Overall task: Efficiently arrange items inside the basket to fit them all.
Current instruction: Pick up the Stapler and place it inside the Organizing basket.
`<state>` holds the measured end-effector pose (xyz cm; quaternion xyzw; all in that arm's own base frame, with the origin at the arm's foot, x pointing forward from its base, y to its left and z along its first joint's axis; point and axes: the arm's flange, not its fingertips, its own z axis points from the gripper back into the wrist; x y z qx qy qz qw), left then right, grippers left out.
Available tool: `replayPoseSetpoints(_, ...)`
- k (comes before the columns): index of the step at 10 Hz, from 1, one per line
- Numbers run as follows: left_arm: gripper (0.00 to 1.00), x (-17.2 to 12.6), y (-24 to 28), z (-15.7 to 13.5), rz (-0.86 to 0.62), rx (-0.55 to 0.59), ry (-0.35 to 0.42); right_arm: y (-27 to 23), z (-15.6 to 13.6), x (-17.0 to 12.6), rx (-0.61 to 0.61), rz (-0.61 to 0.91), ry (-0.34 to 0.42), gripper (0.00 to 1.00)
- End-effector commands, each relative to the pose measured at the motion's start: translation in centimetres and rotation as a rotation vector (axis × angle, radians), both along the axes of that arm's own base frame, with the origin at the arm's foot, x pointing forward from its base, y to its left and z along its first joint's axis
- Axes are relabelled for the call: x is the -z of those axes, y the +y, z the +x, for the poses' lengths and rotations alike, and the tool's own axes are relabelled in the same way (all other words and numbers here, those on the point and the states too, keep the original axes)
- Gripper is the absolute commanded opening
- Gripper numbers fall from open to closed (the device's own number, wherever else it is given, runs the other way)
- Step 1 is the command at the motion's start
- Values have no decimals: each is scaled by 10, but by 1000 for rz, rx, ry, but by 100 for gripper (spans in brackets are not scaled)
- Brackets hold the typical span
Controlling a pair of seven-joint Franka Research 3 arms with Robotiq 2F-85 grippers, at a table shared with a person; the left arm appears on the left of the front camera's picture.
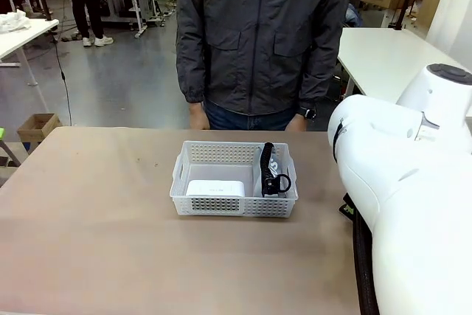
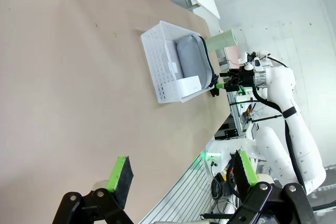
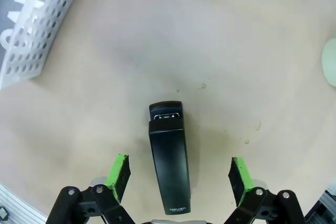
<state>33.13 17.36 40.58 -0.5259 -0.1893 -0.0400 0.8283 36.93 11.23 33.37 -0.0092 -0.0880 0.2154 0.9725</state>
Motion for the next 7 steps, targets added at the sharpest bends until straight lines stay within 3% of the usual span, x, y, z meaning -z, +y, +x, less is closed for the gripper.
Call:
replayPoseSetpoints(1,100,-3,0,-4,-8,3,8,-9,-7,11,-41,35,17,100)
replayPoseSetpoints(4,100,-3,0,-4,-8,3,8,-6,-3,38,-52,-14,117,100)
replayPoseSetpoints(7,100,-3,0,-4,-8,3,8,-8,-1,48,-12,-27,115,100)
